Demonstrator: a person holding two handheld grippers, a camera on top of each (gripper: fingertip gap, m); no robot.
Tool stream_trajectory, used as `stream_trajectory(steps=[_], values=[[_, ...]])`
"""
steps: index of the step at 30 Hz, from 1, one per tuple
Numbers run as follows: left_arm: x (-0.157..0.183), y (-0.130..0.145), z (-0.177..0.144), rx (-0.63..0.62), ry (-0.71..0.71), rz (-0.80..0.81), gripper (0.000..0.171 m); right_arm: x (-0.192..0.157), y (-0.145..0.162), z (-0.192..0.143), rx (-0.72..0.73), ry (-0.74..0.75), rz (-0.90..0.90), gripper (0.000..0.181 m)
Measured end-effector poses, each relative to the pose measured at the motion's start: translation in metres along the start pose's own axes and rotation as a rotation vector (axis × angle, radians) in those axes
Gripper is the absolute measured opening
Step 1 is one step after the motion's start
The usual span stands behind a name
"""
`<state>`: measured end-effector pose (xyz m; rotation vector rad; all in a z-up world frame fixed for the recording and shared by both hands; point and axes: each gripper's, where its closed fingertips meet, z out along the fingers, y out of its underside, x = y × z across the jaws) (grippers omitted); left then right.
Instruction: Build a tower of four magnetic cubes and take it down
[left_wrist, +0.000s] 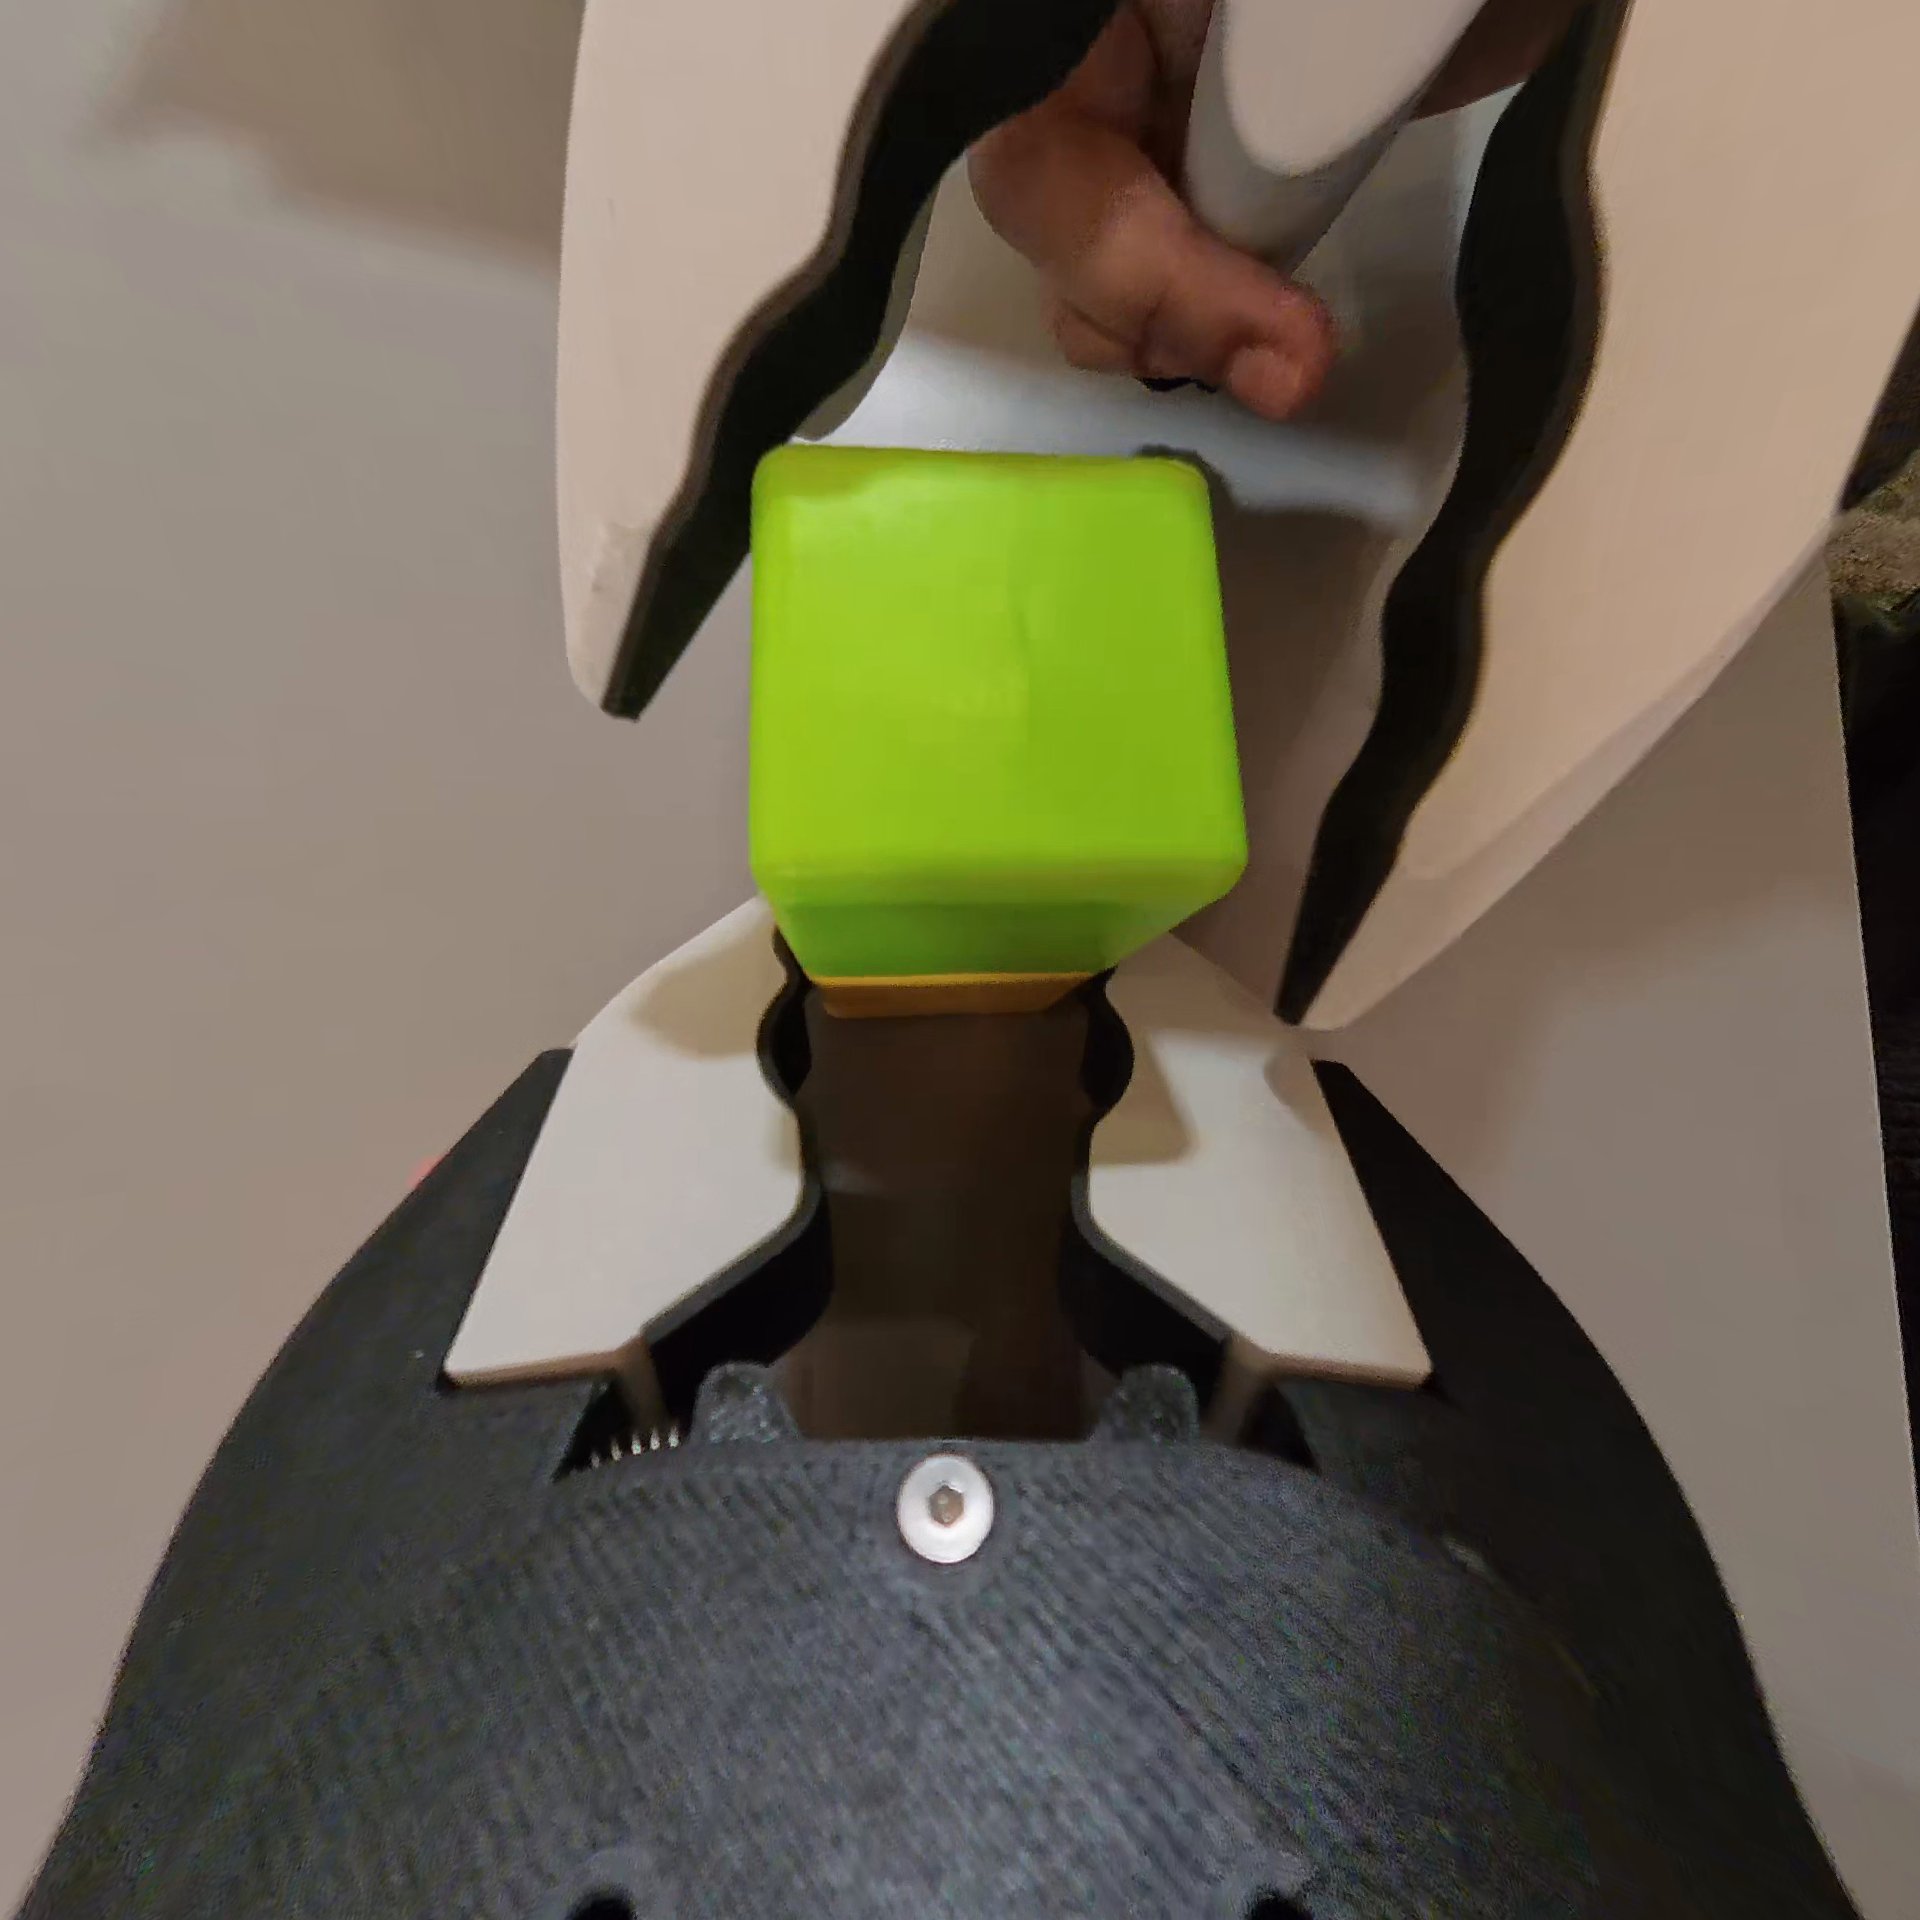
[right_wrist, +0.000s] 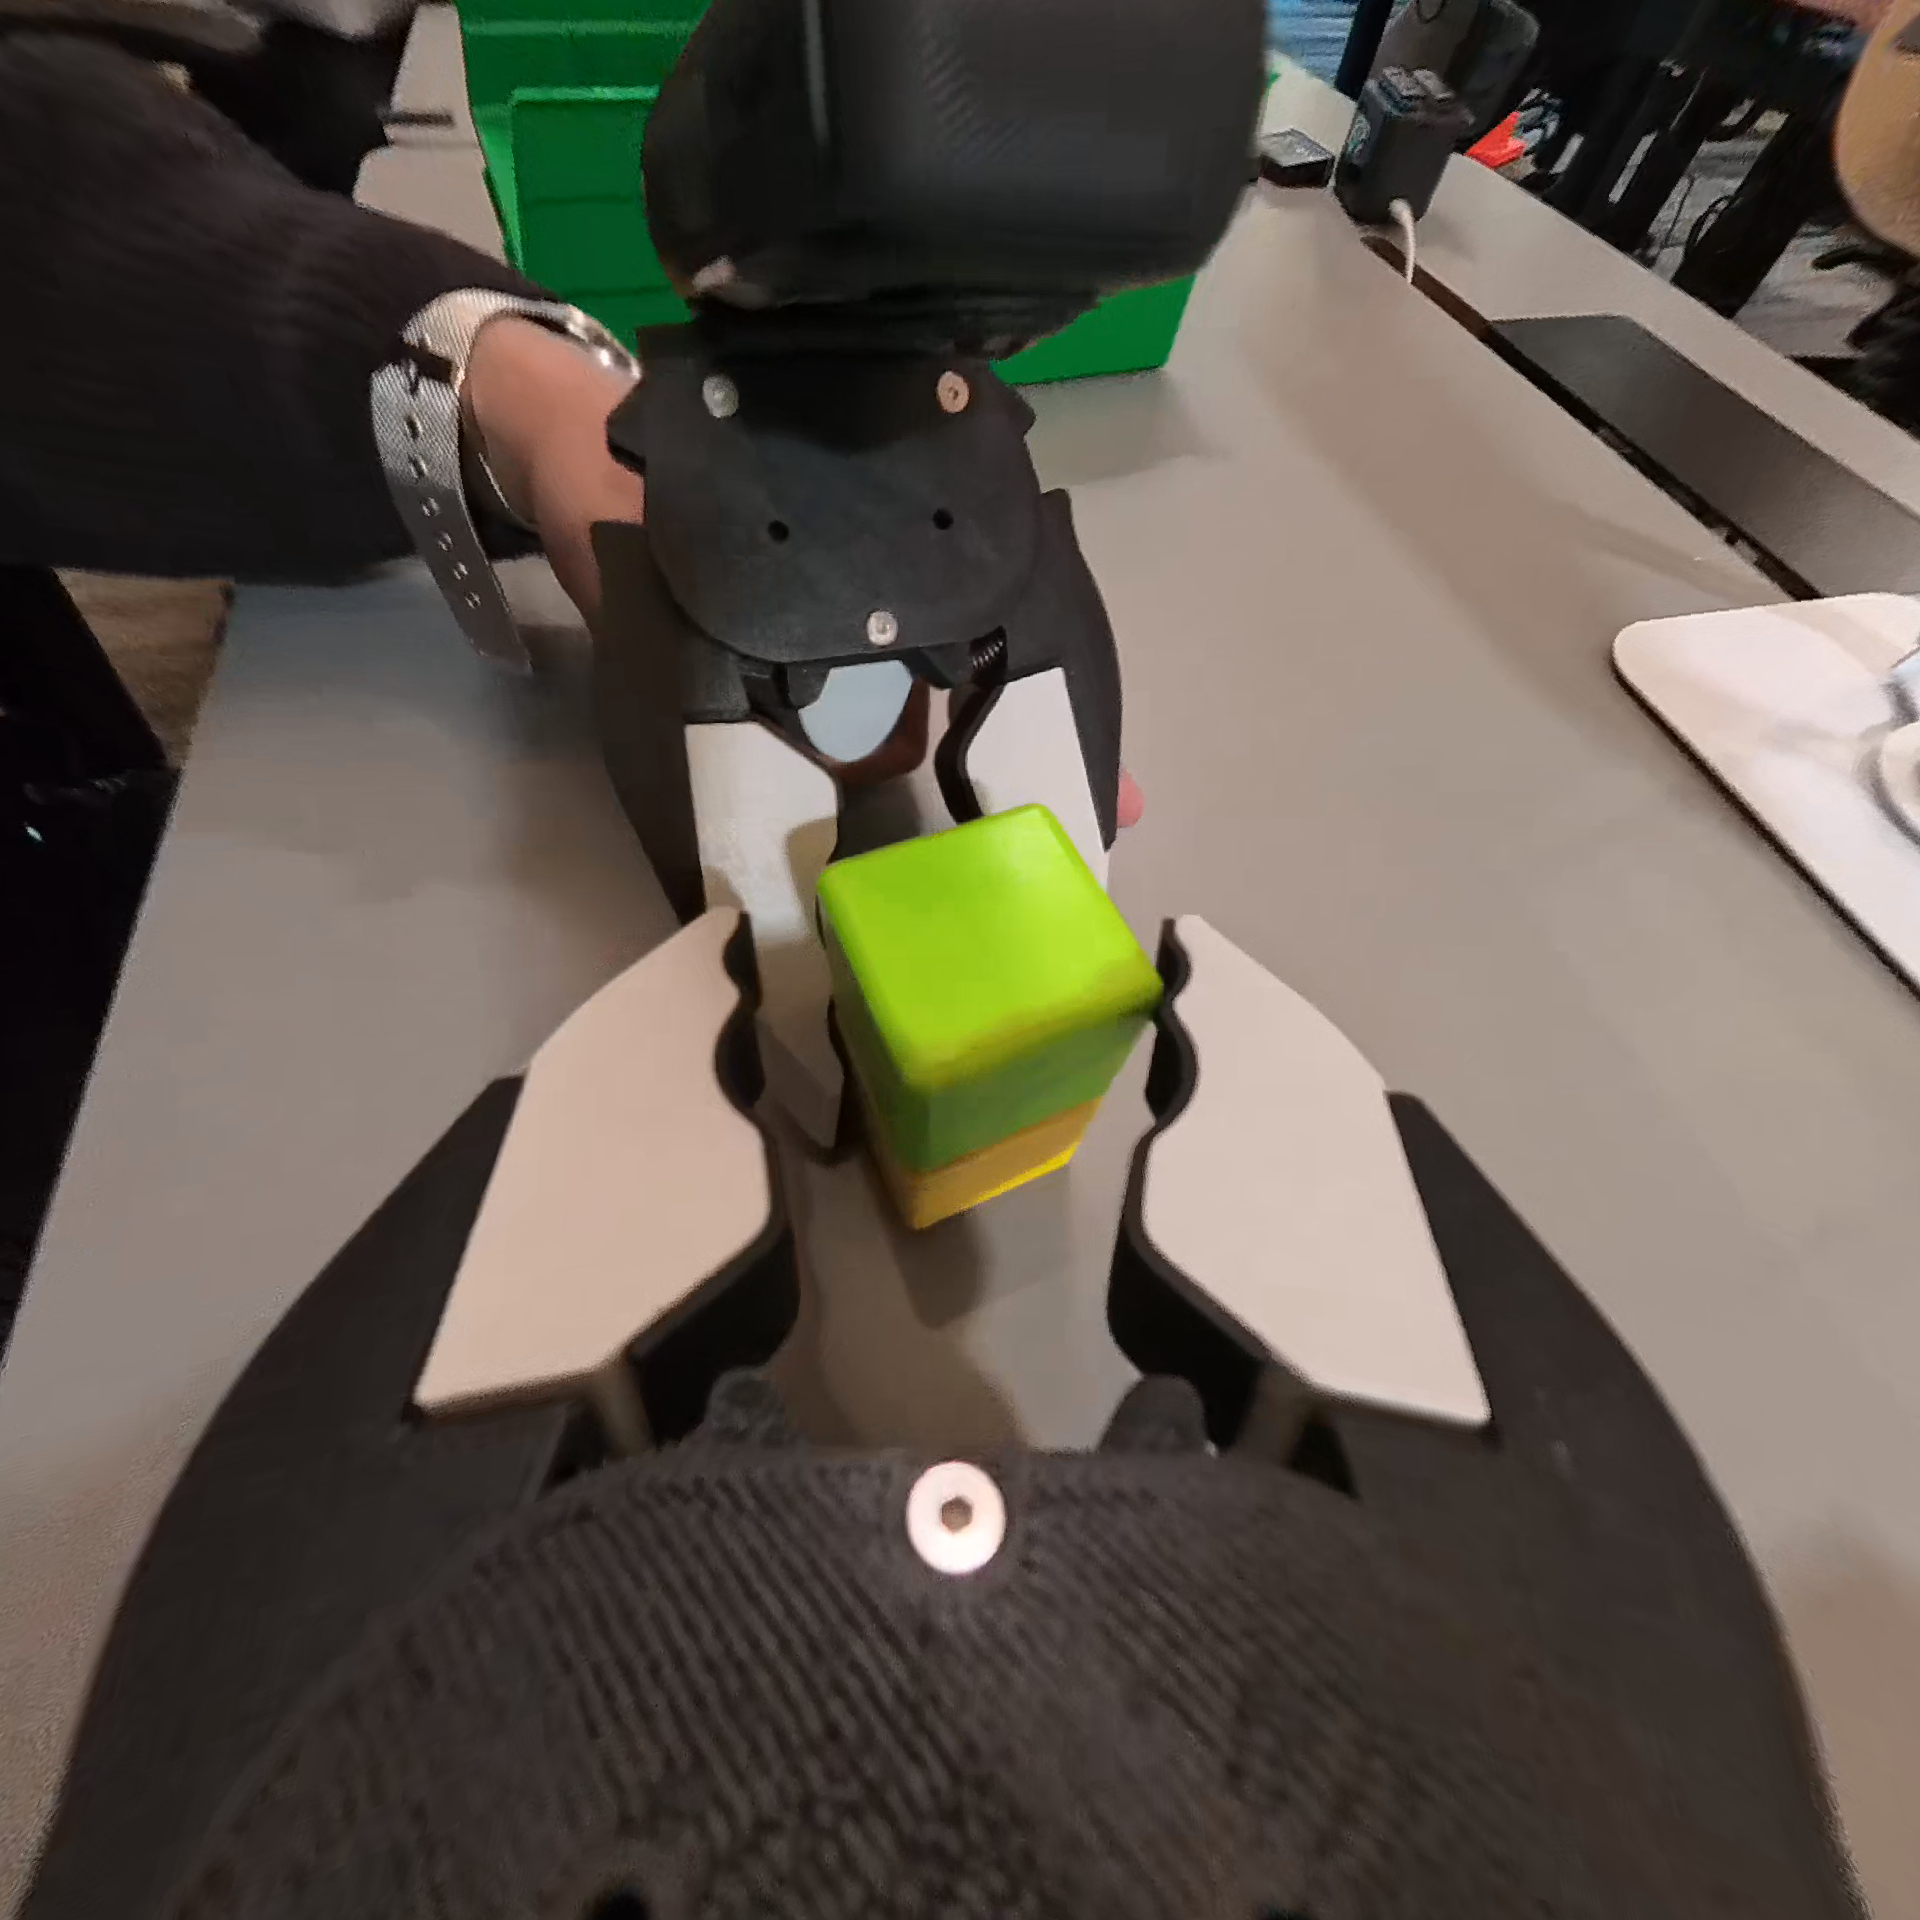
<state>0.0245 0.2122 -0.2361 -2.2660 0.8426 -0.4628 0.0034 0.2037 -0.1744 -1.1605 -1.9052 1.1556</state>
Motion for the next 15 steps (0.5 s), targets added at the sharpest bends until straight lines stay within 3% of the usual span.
stream_trajectory(steps=[4,15], values=[[0.0016,0.0001,0.0002,-0.001,0.01,0.005,0.05,0.0045,0.0037,0.0009,-0.014,0.054,-0.067,0.062],[0.0022,0.0,0.0003,-0.002,0.019,0.002,0.05,0.0068,0.0021,0.0009,-0.006,0.067,-0.075,0.061]])
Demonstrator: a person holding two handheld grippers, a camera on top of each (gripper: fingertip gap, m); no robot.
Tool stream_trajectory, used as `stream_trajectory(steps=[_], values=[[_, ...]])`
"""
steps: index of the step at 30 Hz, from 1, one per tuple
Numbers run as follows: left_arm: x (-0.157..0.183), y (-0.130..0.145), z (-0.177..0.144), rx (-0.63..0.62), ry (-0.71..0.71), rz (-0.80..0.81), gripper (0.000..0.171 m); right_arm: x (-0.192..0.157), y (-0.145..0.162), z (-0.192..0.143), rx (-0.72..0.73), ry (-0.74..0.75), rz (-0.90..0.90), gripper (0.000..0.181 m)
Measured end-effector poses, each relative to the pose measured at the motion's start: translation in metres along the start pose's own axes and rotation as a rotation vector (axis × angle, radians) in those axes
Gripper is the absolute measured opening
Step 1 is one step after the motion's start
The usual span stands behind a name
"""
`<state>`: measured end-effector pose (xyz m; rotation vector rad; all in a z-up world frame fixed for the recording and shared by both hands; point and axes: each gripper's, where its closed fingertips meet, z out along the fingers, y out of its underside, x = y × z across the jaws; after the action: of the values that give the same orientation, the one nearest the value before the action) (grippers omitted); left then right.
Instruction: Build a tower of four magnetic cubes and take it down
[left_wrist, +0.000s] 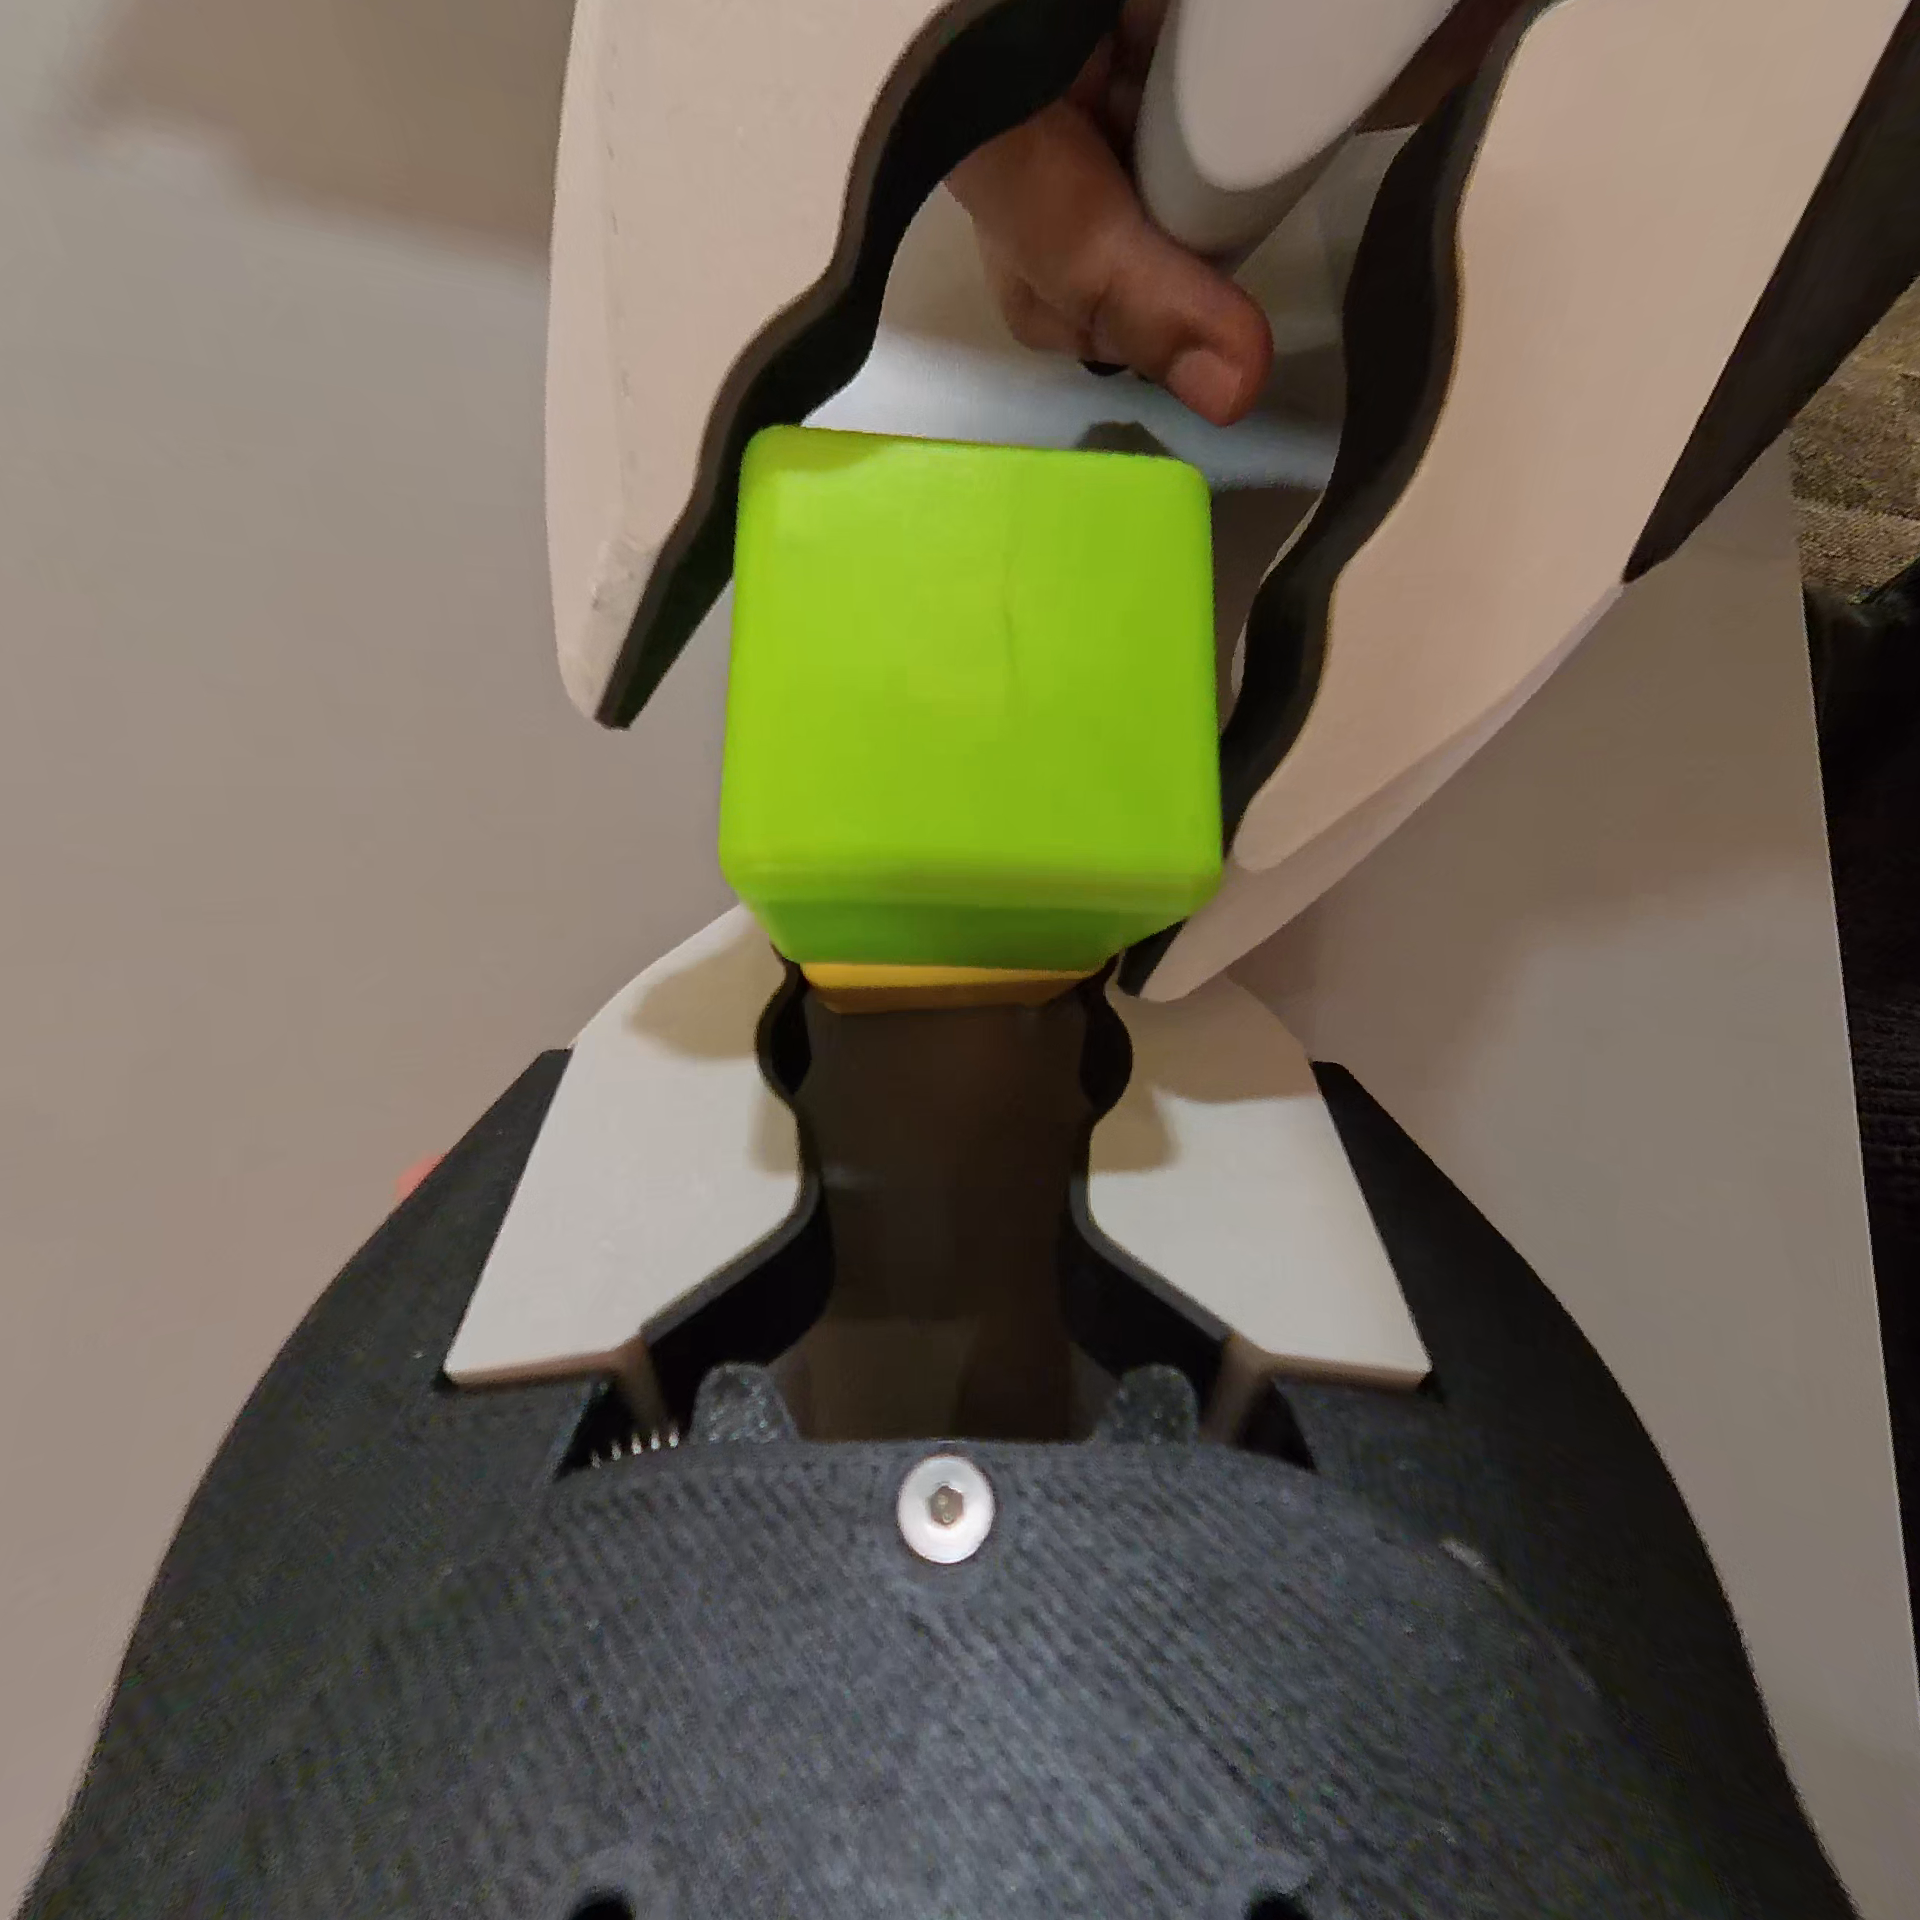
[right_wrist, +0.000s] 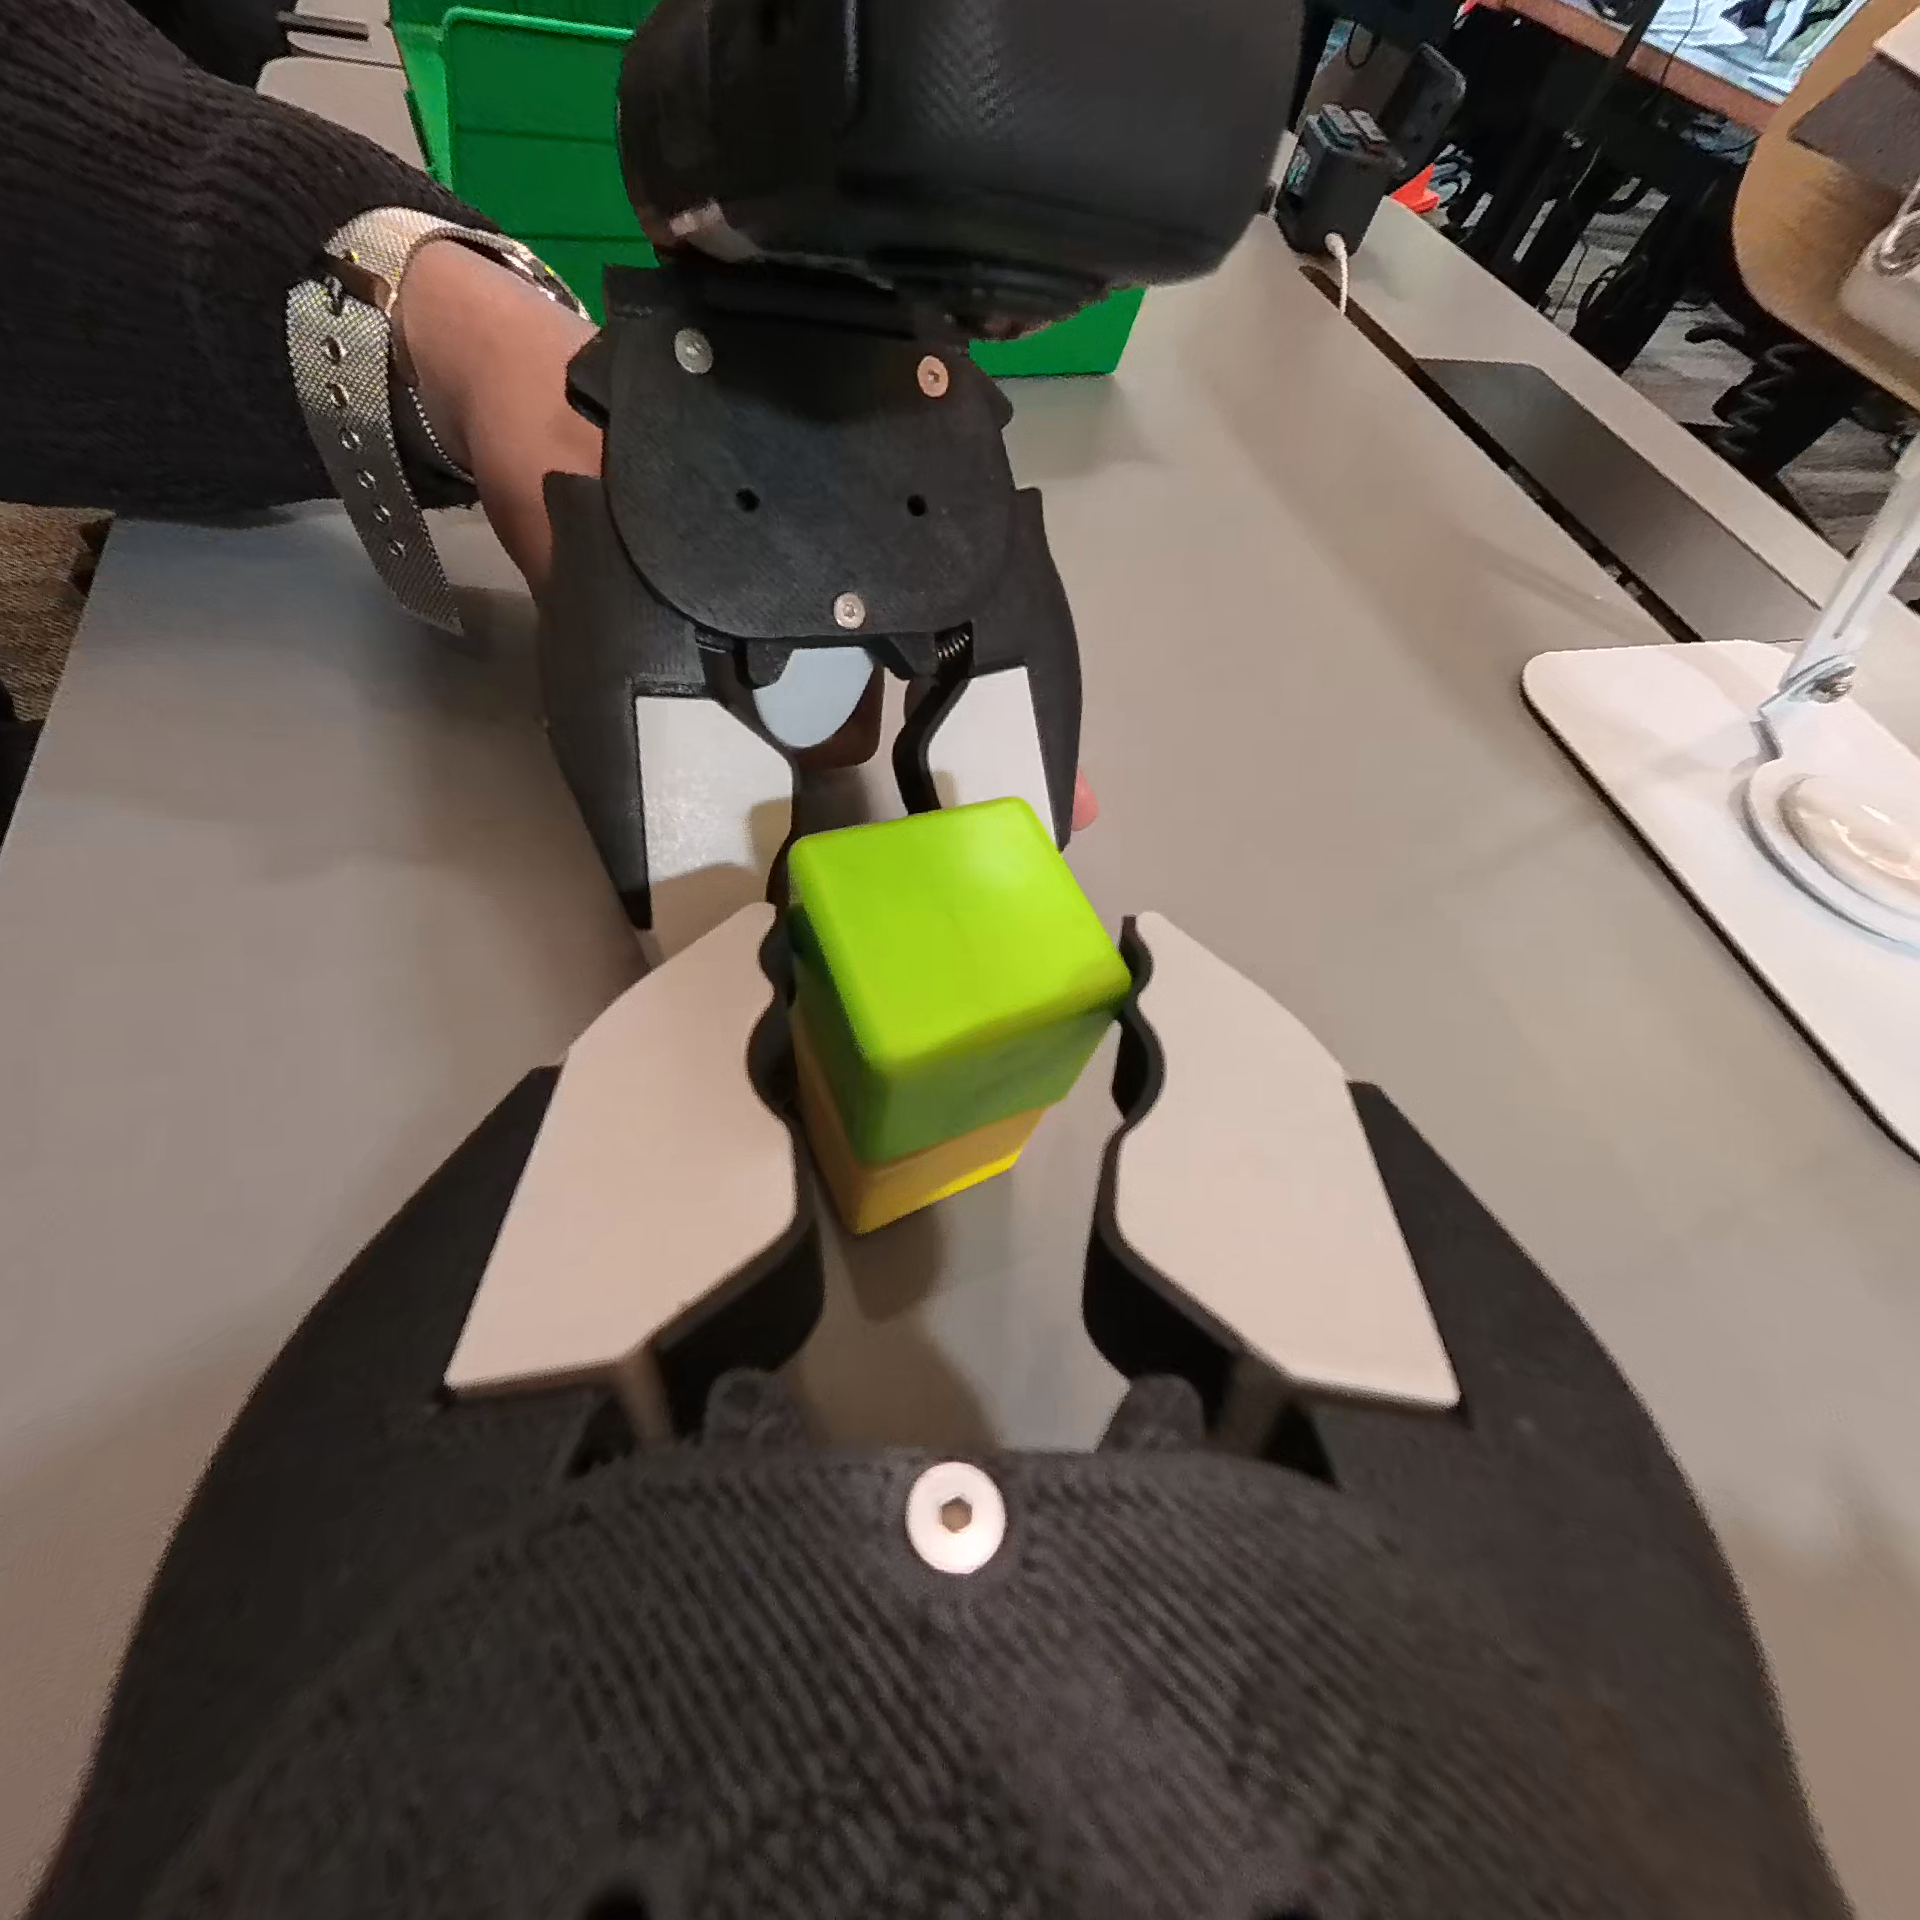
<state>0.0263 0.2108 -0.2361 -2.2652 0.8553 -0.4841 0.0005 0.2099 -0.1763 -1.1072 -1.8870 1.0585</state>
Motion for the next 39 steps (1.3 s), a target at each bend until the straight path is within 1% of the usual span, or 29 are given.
stream_trajectory(steps=[8,10,13,17,20,24,27,31,33,36,39], values=[[0.0,0.0,0.0,-0.001,-0.005,0.005,0.05,0.002,-0.001,0.0,-0.004,0.024,-0.014,0.06],[0.0,0.0,0.0,-0.001,-0.006,0.005,0.05,0.011,0.0,-0.002,-0.014,0.074,-0.03,0.06],[0.002,0.0,0.001,-0.006,-0.003,0.025,0.05,0.032,0.003,-0.014,-0.032,0.171,-0.047,0.06],[0.002,0.001,0.001,-0.006,-0.007,0.028,0.05,0.051,-0.012,-0.036,0.072,0.21,0.078,0.06],[0.002,0.001,0.001,-0.007,-0.006,0.027,0.049,0.061,-0.024,-0.053,0.087,0.225,0.124,0.06],[0.002,0.001,0.001,-0.011,-0.004,0.025,0.05,0.069,-0.056,-0.092,0.114,0.235,0.113,0.06],[0.002,0.001,0.001,-0.011,-0.005,0.025,0.05,0.08,-0.066,-0.131,0.072,0.292,0.047,0.06],[0.002,0.001,0.002,-0.013,-0.012,0.029,0.05,0.107,-0.046,-0.191,-0.086,0.441,0.004,0.06],[0.002,0.001,0.002,-0.014,-0.014,0.03,0.05,0.112,-0.041,-0.216,-0.108,0.472,0.039,0.06],[0.002,0.001,0.002,-0.014,-0.015,0.031,0.05,0.115,-0.036,-0.244,-0.138,0.5,0.088,0.06],[0.002,0.001,0.002,-0.015,-0.017,0.032,0.05,0.125,-0.013,-0.264,-0.25,0.579,0.107,0.06]])
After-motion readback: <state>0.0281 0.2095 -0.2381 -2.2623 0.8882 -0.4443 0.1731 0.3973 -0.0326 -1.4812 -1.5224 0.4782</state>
